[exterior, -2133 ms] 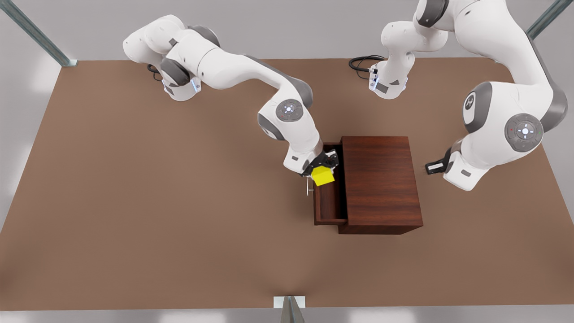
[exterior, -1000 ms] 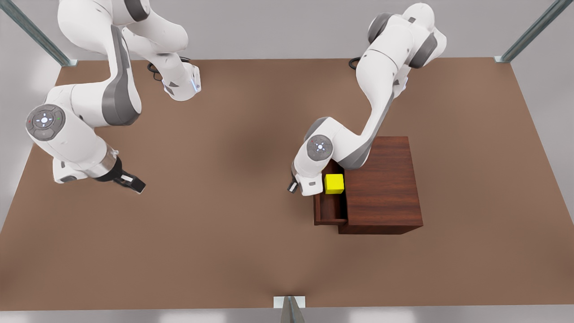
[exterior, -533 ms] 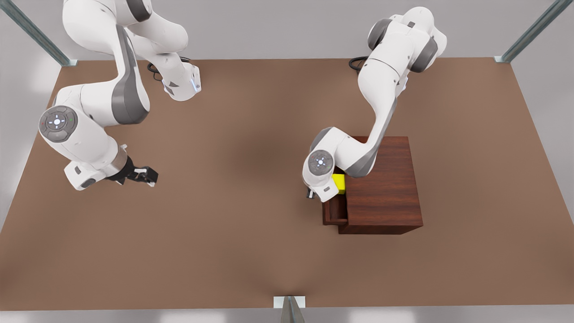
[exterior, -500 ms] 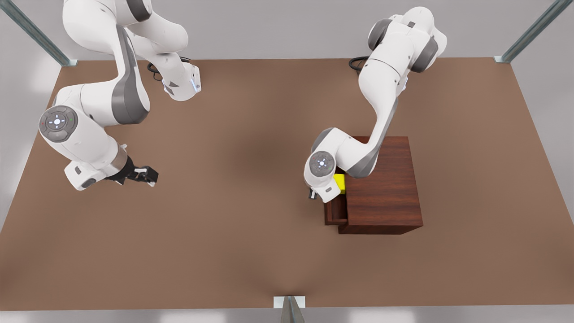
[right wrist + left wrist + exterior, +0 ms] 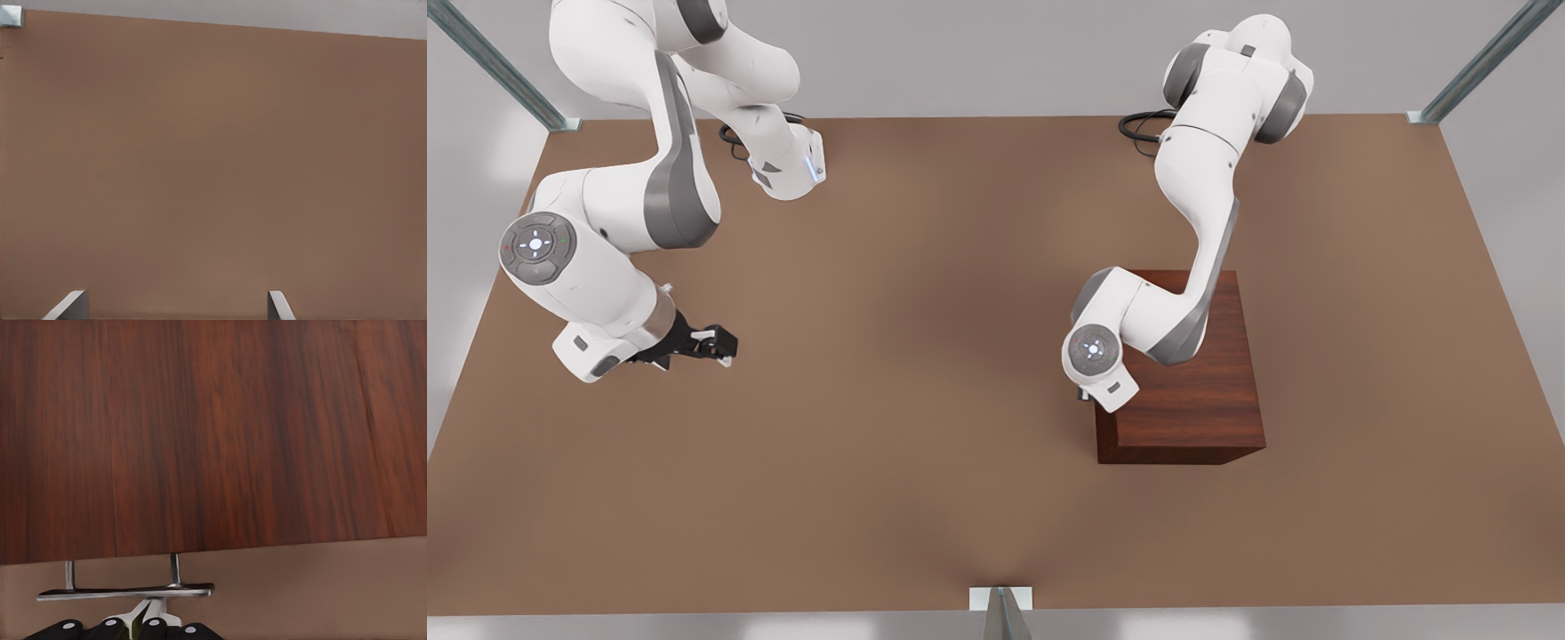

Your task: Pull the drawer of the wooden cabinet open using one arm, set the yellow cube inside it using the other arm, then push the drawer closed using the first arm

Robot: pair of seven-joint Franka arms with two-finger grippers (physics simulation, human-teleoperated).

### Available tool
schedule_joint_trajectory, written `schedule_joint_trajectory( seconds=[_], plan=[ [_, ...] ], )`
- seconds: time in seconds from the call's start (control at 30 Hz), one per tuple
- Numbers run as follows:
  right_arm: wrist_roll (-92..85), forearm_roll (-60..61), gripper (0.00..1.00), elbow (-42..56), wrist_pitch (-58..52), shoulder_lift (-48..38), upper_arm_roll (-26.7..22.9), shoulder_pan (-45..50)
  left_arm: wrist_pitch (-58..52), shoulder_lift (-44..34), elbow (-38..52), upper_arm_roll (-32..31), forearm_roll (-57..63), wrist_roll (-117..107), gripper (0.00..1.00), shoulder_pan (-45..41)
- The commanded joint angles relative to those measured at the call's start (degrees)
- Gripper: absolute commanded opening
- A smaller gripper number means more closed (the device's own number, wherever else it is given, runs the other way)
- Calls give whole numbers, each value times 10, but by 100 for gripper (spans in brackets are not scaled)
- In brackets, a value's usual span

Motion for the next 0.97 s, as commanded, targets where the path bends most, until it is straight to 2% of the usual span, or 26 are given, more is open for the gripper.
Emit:
schedule_joint_trajectory(
  seconds=[0.0,0.1,0.3,0.37,0.43,0.57,0.93],
  plan=[
    [-51,0,100,0,0,-1,0,0,1,-1,8,-3,-2,-3,100,-4],
    [-52,0,100,0,0,-1,1,1,20,-13,34,-22,-18,9,100,3],
    [-60,-1,100,7,-11,-1,1,1,-83,-108,46,-18,5,726,100,134],
    [-56,-1,100,19,-17,-1,2,1,-132,-169,46,-18,5,934,100,166],
    [-51,-1,100,19,-17,-1,3,9,-165,-233,41,-15,5,1050,100,192],
    [-22,-5,100,18,-17,-1,0,16,-158,-261,31,-26,21,1066,100,216],
    [-7,-5,100,33,-44,-4,-5,-7,-159,-239,37,-25,27,1130,100,204]
  ],
)
